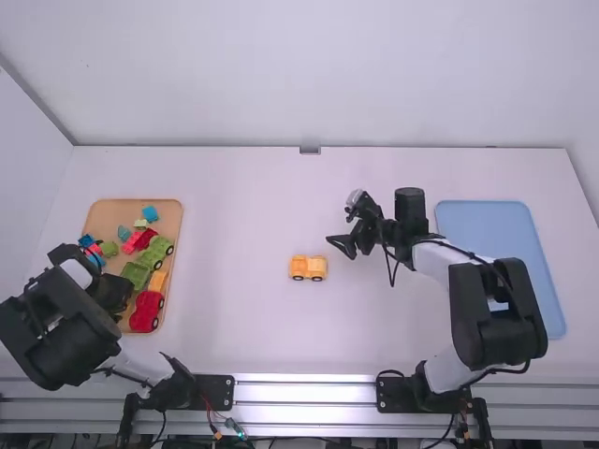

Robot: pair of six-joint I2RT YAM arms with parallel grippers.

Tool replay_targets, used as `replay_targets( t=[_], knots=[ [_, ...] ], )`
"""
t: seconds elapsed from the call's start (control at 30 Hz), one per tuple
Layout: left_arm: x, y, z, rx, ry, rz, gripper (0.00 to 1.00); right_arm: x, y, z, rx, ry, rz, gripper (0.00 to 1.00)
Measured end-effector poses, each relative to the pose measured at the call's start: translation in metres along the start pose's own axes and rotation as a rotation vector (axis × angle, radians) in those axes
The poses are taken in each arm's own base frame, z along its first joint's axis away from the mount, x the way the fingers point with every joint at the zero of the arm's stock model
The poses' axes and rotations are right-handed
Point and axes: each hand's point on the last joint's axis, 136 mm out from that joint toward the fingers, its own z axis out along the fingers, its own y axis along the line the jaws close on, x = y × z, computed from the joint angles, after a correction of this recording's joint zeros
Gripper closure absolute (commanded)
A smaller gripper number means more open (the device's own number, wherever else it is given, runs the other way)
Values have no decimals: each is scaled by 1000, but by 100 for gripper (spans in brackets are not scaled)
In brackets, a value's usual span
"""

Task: Assemble lego blocks to make yellow taxi

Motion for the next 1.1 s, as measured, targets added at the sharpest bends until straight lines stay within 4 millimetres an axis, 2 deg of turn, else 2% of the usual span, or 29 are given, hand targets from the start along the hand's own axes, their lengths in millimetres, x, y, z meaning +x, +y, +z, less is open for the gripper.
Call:
replay_targets(
  t=[0.4,0.5,0.67,0.77,0.9,1.1],
  knots=[
    [6,3,6,-1,8,-4,47,0,0,0,0,0,0,1],
    [7,3,6,-1,8,-11,52,0,0,0,0,0,-1,1],
    [6,3,6,1,5,-21,71,0,0,0,0,0,0,1],
    [6,3,6,1,4,-21,72,0,0,0,0,0,2,1],
    [7,2,6,4,10,-11,79,0,0,0,0,0,4,1],
    [7,-22,-3,121,44,73,87,-9,-2,0,2,-36,30,1]
  ],
)
